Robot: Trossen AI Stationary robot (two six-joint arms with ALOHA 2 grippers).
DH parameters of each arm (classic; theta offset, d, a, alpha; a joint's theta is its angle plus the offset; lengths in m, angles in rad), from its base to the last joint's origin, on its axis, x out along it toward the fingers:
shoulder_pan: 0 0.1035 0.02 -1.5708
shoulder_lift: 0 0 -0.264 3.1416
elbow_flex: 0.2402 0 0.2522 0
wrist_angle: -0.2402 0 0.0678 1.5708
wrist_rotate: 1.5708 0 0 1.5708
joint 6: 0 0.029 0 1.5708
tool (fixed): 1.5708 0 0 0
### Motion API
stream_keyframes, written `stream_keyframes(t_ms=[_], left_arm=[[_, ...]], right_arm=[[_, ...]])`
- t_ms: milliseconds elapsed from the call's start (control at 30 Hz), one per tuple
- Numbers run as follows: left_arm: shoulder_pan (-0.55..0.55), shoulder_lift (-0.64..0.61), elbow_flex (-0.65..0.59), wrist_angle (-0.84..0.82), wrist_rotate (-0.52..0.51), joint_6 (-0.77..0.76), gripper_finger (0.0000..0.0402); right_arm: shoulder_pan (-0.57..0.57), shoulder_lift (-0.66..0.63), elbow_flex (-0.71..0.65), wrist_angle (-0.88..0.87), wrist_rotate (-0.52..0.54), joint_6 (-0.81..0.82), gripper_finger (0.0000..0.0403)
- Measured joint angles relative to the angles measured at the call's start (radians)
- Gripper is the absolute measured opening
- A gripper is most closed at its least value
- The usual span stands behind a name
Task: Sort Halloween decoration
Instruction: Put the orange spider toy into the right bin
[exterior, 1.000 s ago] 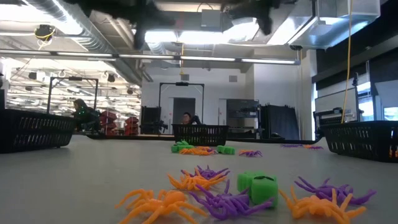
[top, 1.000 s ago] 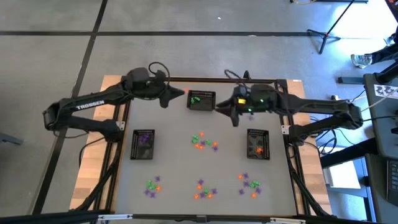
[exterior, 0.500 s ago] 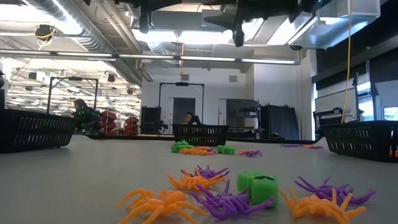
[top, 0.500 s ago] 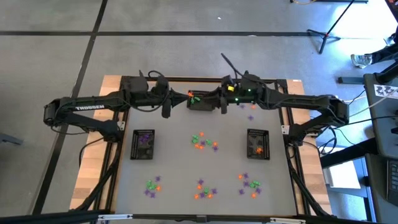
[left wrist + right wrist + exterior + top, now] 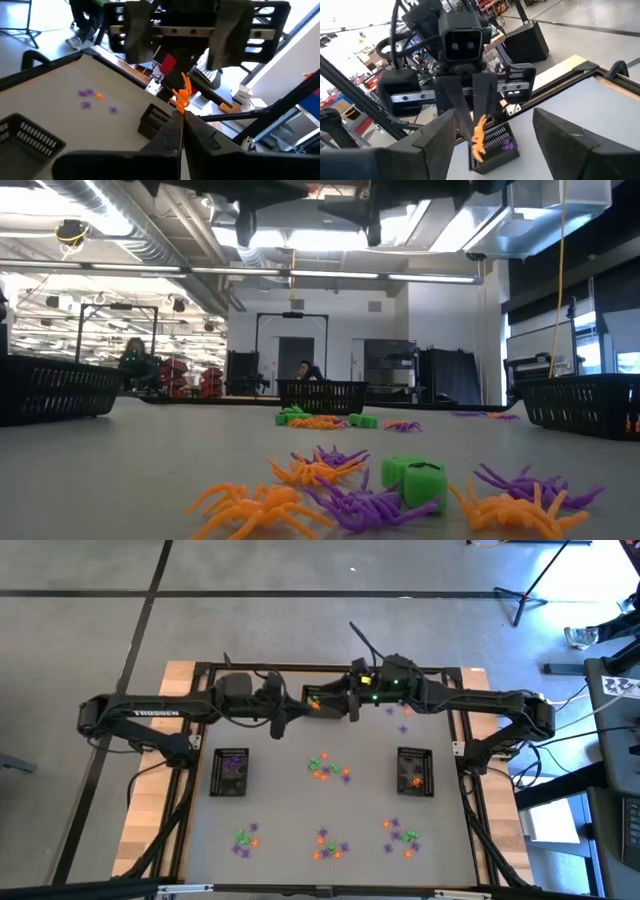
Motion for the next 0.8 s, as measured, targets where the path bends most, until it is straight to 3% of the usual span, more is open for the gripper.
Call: stream_keyframes(t_ms=[700, 800], left_arm=[[-0.009, 0.041, 0.000, 0.065, -0.009, -0.021, 0.0000], [-0.009, 0.041, 0.000, 0.065, -0.009, -0.021, 0.0000]], right_arm=[[0.000, 0.001, 0.000, -0.074, -0.037, -0.003, 0.0240], [0.001, 0.001, 0.000, -0.074, -0.037, -0.003, 0.0223]])
